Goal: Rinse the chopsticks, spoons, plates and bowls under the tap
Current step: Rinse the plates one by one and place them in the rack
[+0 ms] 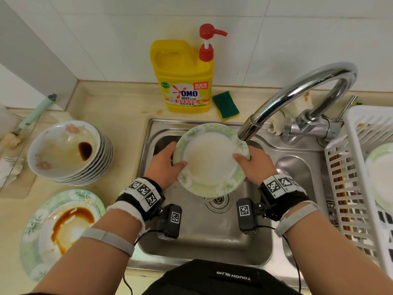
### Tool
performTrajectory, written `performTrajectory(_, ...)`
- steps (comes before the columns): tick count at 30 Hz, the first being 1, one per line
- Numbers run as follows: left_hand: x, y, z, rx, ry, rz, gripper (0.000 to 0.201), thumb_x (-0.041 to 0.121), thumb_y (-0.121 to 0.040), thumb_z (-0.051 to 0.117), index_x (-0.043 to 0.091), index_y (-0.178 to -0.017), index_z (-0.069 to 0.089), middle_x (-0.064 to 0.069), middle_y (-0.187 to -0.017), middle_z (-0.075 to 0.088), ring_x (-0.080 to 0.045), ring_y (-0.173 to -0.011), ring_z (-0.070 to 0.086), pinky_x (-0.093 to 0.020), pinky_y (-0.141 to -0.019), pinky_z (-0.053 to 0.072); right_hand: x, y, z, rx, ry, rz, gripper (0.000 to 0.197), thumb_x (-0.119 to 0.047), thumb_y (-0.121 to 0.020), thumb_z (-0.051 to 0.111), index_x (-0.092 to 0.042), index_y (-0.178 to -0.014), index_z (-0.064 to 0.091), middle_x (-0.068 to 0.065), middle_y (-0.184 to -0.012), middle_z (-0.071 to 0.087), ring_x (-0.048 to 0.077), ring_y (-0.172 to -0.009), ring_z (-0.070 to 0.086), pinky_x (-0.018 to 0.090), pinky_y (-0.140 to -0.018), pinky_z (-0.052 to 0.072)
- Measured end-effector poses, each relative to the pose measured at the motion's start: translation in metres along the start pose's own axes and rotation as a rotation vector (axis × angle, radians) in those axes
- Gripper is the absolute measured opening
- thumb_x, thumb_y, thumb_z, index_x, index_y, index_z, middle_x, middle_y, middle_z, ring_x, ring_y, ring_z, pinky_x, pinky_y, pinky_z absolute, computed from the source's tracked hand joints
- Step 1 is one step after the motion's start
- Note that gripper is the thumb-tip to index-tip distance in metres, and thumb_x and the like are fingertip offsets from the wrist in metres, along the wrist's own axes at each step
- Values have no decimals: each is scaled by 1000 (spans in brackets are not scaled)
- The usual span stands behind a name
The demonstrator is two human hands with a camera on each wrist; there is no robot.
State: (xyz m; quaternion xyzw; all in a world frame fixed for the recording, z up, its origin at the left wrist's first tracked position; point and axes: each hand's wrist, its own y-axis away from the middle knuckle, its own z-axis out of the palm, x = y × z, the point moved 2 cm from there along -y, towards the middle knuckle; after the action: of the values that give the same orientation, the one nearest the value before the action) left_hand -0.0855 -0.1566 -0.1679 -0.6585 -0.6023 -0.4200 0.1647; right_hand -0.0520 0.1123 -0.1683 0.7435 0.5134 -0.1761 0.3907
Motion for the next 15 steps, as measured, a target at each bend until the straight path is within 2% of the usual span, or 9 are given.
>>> performTrajectory(3, 1, 1, -1, 19, -52, -5, 30, 21, -87, 77, 20, -112, 61, 6, -101, 68, -15, -95, 63, -31, -82, 51, -4, -2, -1, -4, -4, -41, 32, -23, -98, 59, -20, -130, 60, -5, -107, 62, 20, -100, 59, 35, -91, 48)
performTrajectory(6, 0, 0, -1, 12, -65, -31, 32, 22, -85, 79, 15, -113, 67, 1, -104, 71, -17, -97, 65, -34, -85, 53, -6, -3, -1, 4, -19, -57, 35, -17, -96, 61, -18, -131, 58, -6, -109, 59, 17, -101, 54, 30, -90, 40)
performTrajectory(11, -4, -3, 2, -13, -92, -45, 17, 25, -93, 71, 19, -107, 65, 6, -98, 70, -15, -92, 65, -24, -75, 46, -4, -1, -2, 14, -30, -39, 29, -20, -95, 62, -21, -124, 63, -7, -102, 63, 17, -96, 58, 28, -84, 41)
performTrajectory(13, -4, -5, 4, -10, -121, -43, 9, 24, -97, 64, 20, -104, 60, 6, -94, 67, -17, -91, 65, -25, -72, 46, -2, -1, -2, 21, -30, -28, 23, -25, -96, 62, -23, -119, 66, -6, -97, 67, 17, -92, 61, 26, -80, 42)
performTrajectory(15, -4, -6, 4, -19, -119, -57, 11, 24, -100, 59, 20, -110, 59, 2, -98, 68, -20, -92, 66, -32, -77, 53, 0, -2, -1, 45, 12, -20, 15, -33, -98, 62, -23, -107, 69, -6, -89, 68, 19, -87, 62, 27, -76, 42)
